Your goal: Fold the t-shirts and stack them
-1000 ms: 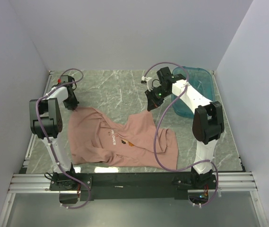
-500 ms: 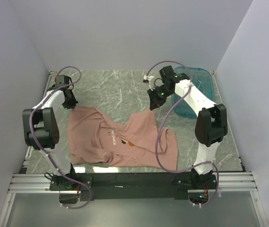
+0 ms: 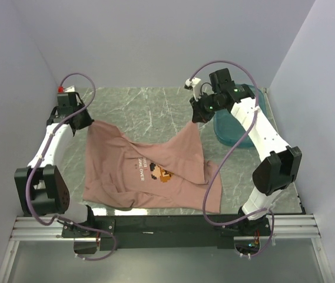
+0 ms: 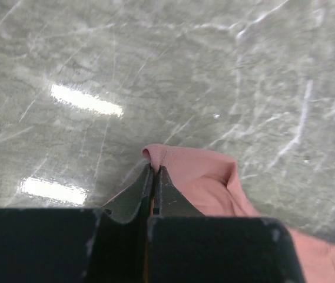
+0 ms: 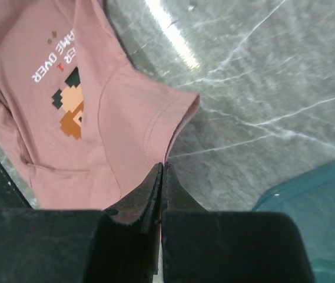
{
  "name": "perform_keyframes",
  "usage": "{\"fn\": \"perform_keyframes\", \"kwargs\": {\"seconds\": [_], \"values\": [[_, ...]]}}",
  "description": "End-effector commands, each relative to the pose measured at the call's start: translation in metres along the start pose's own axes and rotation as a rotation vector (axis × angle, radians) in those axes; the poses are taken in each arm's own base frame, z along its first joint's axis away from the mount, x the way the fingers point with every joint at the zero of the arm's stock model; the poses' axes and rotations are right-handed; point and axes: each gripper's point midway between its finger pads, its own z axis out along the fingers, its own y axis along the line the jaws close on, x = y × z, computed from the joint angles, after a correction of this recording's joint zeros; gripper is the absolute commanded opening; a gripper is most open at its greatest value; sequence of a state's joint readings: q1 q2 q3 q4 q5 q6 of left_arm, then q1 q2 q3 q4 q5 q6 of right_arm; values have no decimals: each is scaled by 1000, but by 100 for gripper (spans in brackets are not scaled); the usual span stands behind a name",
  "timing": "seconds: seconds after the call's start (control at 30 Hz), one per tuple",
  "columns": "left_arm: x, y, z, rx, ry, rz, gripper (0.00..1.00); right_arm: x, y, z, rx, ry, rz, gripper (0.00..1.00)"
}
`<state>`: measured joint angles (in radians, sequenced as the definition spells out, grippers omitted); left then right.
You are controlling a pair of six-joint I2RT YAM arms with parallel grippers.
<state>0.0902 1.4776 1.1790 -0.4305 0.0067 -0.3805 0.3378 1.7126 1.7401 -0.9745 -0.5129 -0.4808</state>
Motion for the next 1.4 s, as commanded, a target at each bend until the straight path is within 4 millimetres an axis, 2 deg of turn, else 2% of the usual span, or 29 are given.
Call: {"fn": "perform_keyframes", "kwargs": {"seconds": [0.0,0.17,0.27,0.37,0.4,0.5,0.53,0.6,0.63,0.67,0.7,0.73,0.77,0.8,0.83,0.87,0.93,0.97,1.0,1.03,1.07,1.1,1.17,1.2,1.27,1.37], "values": [[-29,-21,-25,99,-119,-1,0,-42,-6,-42,98,-127,-76,0],[-50,-32,-53,146,-204,-13,0,-59,-8,-66,150,-150,-101,0],[-69,-42,-72,184,-264,-30,0,-84,-7,-93,191,-209,-130,0],[-98,-56,-101,235,-349,-57,0,-98,-4,-113,226,-255,-142,0],[-113,-62,-115,256,-394,-64,0,-106,-2,-124,245,-287,-153,0],[-138,-73,-151,309,-494,-121,0,-121,-1,-151,314,-352,-187,0],[-148,-76,-168,332,-549,-137,0,-126,-1,-160,340,-375,-199,0],[-160,-81,-191,368,-609,-181,0,-136,4,-187,396,-434,-224,0],[-169,-83,-214,394,-673,-198,0,-143,8,-199,414,-469,-240,0],[-175,-85,-228,417,-710,-211,0,-150,18,-221,436,-522,-262,0],[-179,-87,-243,441,-742,-235,0,-153,22,-233,454,-553,-269,0],[-184,-87,-268,466,-800,-245,0,-157,29,-246,468,-585,-284,0],[-188,-88,-284,489,-839,-255,0,-162,43,-274,496,-654,-315,0],[-192,-89,-304,511,-877,-267,0,-164,50,-289,511,-689,-326,0],[-193,-88,-328,531,-923,-272,0,-168,59,-307,532,-737,-346,0],[-195,-87,-345,542,-958,-282,0,-169,75,-335,561,-801,-371,0],[-194,-87,-391,594,-1039,-285,0,-169,94,-368,592,-883,-397,0],[-196,-83,-412,596,-1088,-303,0,-168,111,-397,617,-951,-424,0],[-194,-80,-426,606,-1115,-315,0,-167,120,-410,620,-988,-425,0],[-190,-77,-450,624,-1158,-317,0,-165,123,-424,652,-1012,-429,0],[-189,-73,-468,625,-1197,-328,0,-162,137,-443,665,-1060,-453,0],[-184,-69,-484,627,-1223,-328,0,-160,143,-454,682,-1086,-447,0],[-181,-63,-501,617,-1255,-339,0,-158,156,-473,705,-1134,-466,0],[-177,-60,-515,618,-1284,-341,0,-158,159,-476,697,-1147,-457,0],[-175,-56,-526,615,-1307,-348,0,-161,155,-481,723,-1162,-448,0],[-177,-52,-516,577,-1296,-357,0,-170,139,-476,740,-1153,-422,0]]}}
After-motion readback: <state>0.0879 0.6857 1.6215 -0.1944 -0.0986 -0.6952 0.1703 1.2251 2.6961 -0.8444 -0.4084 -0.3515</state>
